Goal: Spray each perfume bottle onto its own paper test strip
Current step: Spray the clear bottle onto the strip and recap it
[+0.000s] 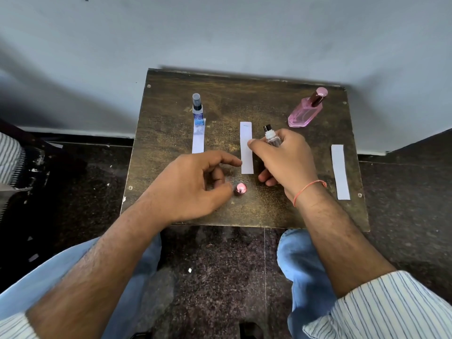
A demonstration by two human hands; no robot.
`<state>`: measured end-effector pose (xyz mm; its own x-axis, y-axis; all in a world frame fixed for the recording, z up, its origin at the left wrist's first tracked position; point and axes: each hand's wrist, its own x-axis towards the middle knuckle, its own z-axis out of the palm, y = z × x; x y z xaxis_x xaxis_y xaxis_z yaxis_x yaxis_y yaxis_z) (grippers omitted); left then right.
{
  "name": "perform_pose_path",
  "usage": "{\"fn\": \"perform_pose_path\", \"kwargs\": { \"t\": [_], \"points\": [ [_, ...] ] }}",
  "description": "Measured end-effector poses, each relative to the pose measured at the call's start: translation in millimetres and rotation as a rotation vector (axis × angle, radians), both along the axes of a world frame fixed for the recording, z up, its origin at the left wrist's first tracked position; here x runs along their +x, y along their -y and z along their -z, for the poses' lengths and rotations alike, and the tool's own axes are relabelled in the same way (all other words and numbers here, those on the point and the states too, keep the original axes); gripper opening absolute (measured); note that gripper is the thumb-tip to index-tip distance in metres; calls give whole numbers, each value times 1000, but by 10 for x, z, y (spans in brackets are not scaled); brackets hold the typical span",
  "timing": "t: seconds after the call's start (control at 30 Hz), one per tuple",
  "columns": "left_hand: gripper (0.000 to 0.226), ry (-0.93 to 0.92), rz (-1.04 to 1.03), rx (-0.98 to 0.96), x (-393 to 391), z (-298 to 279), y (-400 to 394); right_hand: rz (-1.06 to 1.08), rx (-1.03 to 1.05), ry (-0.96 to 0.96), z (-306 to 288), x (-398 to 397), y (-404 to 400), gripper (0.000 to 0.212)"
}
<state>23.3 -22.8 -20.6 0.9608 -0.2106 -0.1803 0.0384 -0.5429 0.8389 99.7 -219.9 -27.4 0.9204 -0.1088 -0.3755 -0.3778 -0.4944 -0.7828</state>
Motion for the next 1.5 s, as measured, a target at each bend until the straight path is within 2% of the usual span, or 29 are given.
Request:
{"fn": "perform_pose_path", "kwargs": {
  "t": [0.1,0.17,0.43,0.6,0.7,0.87,0.97,1.13,1.5],
  "points": [
    [60,67,156,107,-11,-1,12,-19,53,28,13,-22,40,22],
    [63,145,205,202,-3,50,31,-33,85,32,31,-32,78,28],
    [41,194,161,225,39,116,98,-156,243,52,52,-79,295,26],
    [33,212,150,227,69,154,160,-190,300,134,46,-104,394,26],
    [29,166,27,97,75,154,187,-200,318,198,39,-118,437,26],
    [27,44,-316,-373,144,91,239,-266,229,313,91,-102,517,27],
    [29,61,-438,-498,168,49,227,-309,215,370,94,-112,532,27],
    [35,81,-461,-504,161,75,201,-358,213,395,97,-128,515,32],
    [20,65,-376,-489,156,54,201,-450,116,502,44,-164,454,37]
  ]
}}
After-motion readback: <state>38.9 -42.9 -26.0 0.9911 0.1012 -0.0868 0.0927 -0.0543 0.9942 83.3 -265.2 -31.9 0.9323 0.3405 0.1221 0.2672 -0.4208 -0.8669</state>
